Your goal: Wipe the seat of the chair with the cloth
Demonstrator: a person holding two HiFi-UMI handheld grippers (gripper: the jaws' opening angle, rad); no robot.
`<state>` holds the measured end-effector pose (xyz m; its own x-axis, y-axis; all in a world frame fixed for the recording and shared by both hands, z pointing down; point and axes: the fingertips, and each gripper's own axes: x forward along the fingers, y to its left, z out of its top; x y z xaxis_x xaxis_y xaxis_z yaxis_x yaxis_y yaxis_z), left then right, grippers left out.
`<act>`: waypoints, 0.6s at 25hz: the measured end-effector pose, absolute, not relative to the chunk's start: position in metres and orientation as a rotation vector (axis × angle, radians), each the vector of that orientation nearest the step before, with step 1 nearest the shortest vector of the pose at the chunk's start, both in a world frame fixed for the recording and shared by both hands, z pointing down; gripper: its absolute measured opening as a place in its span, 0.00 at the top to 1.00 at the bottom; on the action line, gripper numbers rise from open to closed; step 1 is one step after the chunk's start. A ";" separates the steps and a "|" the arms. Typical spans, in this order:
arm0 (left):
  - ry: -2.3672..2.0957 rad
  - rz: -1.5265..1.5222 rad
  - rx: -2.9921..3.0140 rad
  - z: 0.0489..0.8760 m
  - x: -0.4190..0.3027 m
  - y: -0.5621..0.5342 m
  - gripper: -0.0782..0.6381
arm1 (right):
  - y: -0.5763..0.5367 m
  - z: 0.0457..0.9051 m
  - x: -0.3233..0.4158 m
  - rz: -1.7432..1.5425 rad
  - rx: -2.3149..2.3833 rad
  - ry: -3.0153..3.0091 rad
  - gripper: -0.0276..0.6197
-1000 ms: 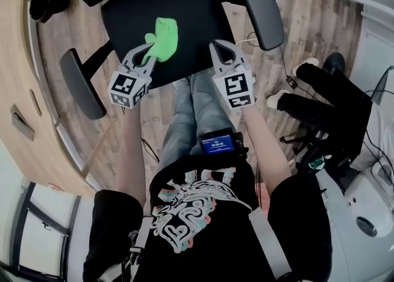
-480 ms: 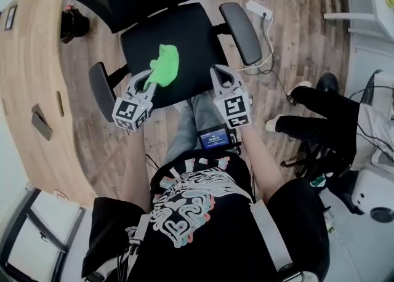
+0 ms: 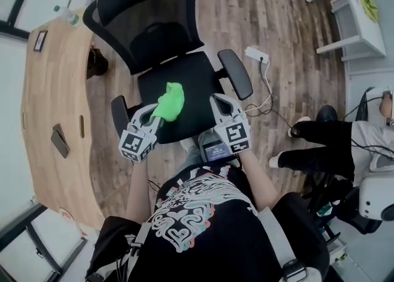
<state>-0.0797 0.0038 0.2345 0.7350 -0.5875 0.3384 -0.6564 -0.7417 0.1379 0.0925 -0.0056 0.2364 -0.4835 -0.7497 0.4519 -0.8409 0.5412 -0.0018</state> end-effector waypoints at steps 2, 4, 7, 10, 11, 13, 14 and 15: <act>-1.013 0.379 2.703 0.216 -0.086 0.003 0.87 | -0.004 0.223 0.095 0.322 1.333 -2.391 0.95; -1.031 0.369 2.724 0.199 -0.090 0.004 0.87 | -0.005 0.209 0.096 0.333 1.366 -2.402 0.95; -1.039 0.387 2.765 0.176 -0.095 0.009 0.87 | -0.008 0.187 0.087 0.268 1.350 -2.440 0.95; -1.074 0.360 2.776 0.159 -0.101 0.010 0.87 | -0.015 0.167 0.078 0.187 1.326 -2.463 0.95; -1.086 0.348 2.776 0.155 -0.102 0.008 0.87 | -0.018 0.162 0.076 0.174 1.329 -2.468 0.95; -1.097 0.328 2.777 0.150 -0.103 0.005 0.87 | -0.024 0.155 0.074 0.164 1.342 -2.479 0.95; -1.096 0.322 2.779 0.148 -0.102 0.004 0.87 | -0.026 0.153 0.074 0.164 1.348 -2.485 0.95; -1.094 0.319 2.781 0.147 -0.101 0.004 0.87 | -0.027 0.151 0.073 0.167 1.350 -2.491 0.95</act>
<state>-0.1009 0.0040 0.1465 0.7139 -0.6562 0.2445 -0.6849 -0.7271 0.0485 0.0727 -0.0265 0.1510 -0.5121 -0.7981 0.3174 -0.8334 0.5511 0.0412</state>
